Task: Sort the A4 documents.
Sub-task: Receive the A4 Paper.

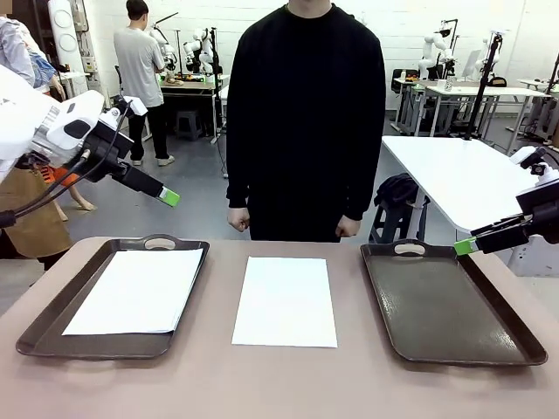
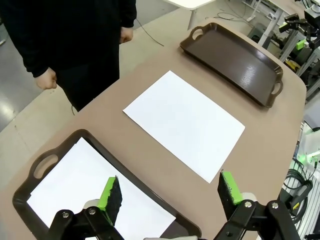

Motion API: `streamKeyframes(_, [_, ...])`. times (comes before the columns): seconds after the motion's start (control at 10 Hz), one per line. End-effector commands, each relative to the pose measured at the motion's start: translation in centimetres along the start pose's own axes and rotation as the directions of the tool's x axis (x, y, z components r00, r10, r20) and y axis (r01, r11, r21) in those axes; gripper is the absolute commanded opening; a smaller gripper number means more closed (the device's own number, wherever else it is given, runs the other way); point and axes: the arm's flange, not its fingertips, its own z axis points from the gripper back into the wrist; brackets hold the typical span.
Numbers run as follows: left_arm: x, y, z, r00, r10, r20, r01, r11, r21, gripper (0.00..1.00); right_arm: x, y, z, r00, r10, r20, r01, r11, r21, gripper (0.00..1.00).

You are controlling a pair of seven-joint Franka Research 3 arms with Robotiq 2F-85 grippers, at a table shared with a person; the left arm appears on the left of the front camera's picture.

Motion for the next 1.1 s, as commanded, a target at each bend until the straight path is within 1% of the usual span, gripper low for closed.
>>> streamKeyframes(0.0, [0.22,0.21,-0.11,0.998,0.068,0.016,-0.068,0.997,0.029,1.00,-0.01,-0.41,-0.39,1.000,0.007,0.025,-0.008,1.000,0.016,1.00])
streamKeyframes(0.1, [0.00,0.00,0.00,1.000,0.000,0.000,0.000,1.000,0.000,1.00,-0.01,-0.41,-0.39,1.000,0.007,0.025,-0.008,1.000,0.016,1.00])
streamKeyframes(1.0, [0.00,0.00,0.00,1.000,0.000,0.000,0.000,1.000,0.000,1.00,-0.01,-0.41,-0.39,1.000,0.007,0.025,-0.008,1.000,0.016,1.00])
